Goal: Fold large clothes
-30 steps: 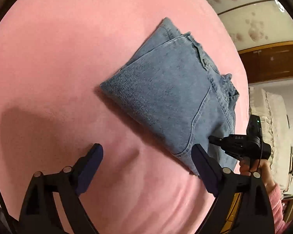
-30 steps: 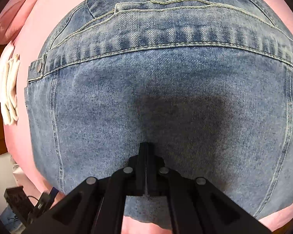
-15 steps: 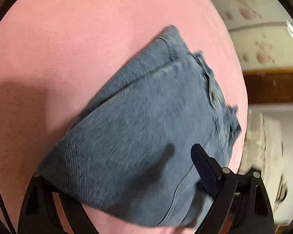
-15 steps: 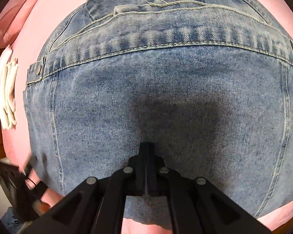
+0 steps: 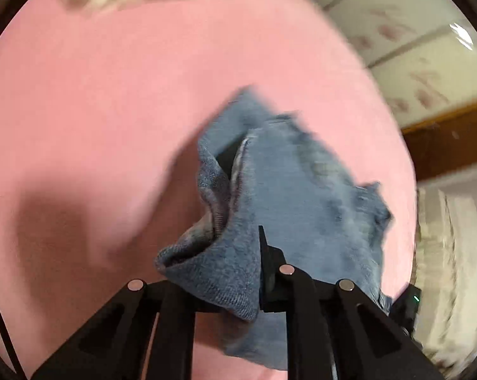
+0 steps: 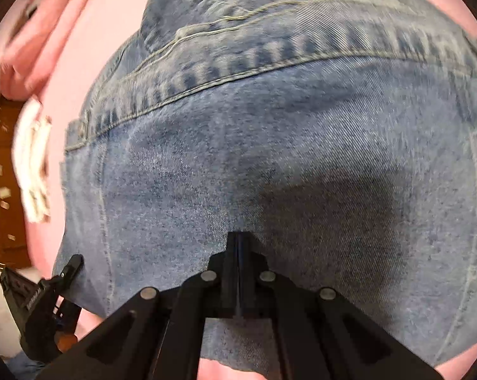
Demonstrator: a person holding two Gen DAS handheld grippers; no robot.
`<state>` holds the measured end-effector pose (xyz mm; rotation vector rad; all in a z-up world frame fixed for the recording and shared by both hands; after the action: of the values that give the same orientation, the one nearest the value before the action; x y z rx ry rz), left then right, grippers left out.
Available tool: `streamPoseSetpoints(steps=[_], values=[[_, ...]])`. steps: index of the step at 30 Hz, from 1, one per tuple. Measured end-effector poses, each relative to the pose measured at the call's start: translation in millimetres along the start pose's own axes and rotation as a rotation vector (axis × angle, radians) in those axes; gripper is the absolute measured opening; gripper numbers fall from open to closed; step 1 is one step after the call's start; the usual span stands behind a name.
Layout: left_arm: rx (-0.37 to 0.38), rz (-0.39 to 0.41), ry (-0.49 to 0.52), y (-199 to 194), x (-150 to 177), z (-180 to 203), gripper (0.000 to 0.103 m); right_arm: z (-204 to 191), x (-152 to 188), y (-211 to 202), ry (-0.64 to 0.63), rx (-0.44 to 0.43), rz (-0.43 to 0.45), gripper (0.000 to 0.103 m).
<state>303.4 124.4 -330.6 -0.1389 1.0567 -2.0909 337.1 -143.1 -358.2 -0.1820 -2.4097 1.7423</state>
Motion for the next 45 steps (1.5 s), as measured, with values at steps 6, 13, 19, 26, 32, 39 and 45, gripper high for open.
streamPoseSetpoints(steps=[6,13,19,26,32,39,45], values=[[0.142,0.061,0.186,-21,29,115,0.012,20,3,4,-0.012,-0.201,-0.032,0.000],[0.322,-0.038,0.307,-9,111,242,0.012,44,-9,6,-0.095,-0.341,-0.085,0.000],[0.219,-0.162,0.457,28,192,279,0.012,73,-3,2,-0.090,-0.510,-0.071,0.000],[0.153,-0.164,0.563,31,198,297,0.012,99,0,-5,-0.063,-0.574,-0.079,0.000],[0.196,-0.166,0.644,-3,216,320,0.012,143,-21,-43,0.008,-0.509,-0.059,0.000],[0.268,-0.191,0.806,7,267,356,0.014,263,-85,-138,0.053,-0.351,0.192,0.002],[0.178,-0.361,0.875,59,315,326,0.024,369,-87,-206,0.098,-0.163,0.352,0.004]])
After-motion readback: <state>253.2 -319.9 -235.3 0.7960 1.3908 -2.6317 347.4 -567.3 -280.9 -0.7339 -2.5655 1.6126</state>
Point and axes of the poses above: each gripper's, at about its wrist camera, not at the fingertips, and y roughly the way its jaws point, z to its right, x to its underside, the point moved 6 cm from there along y, roughly the way its jaws point, and after that the axes turned 8 degrees about x, right-handed, at the moved point
